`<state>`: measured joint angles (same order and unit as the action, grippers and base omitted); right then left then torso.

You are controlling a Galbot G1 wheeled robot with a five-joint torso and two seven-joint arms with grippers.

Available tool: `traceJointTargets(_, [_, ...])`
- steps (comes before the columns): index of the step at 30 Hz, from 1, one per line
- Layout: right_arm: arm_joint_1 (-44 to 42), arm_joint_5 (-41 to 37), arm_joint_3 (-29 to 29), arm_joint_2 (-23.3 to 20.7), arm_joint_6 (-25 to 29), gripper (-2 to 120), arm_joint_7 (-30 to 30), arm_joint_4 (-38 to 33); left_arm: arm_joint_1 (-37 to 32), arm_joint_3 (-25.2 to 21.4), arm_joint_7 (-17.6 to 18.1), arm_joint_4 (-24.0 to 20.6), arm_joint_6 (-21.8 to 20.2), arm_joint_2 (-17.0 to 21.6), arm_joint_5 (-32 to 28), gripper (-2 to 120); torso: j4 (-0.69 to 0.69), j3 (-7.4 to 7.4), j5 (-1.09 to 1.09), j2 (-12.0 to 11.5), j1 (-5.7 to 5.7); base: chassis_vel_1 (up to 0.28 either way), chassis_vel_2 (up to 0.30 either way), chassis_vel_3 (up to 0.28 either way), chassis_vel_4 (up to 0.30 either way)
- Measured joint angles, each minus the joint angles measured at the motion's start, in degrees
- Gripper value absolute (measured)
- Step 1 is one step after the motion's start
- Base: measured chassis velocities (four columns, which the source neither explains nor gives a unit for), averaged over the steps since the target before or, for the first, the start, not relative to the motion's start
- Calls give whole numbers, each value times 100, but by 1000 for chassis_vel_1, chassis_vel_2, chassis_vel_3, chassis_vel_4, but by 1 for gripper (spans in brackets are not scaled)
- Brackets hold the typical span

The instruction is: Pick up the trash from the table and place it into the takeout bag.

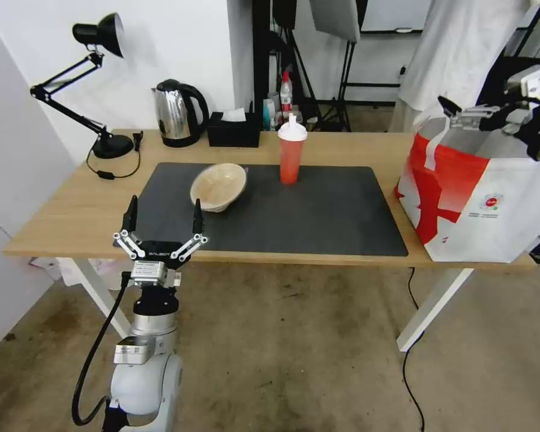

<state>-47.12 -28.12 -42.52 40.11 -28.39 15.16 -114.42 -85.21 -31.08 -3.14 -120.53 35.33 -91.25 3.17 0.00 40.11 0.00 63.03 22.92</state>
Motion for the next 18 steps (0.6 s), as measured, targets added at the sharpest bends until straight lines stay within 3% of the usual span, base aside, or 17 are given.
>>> traceJointTargets(11, [-80, -470, 47, 25, 304, 100, -70, -1044, 37, -6, 1, 22, -25, 0, 3, 100, 0, 0, -1, 0, 0, 0, 0, 0, 0])
traceJointTargets(18, [-956, -564, 260, 476, 1198, 100, -531, -1457, 38, -3, 2, 34, -30, -1, 6, 100, 1, 0, 0, 0, 0, 0, 0, 0, 0])
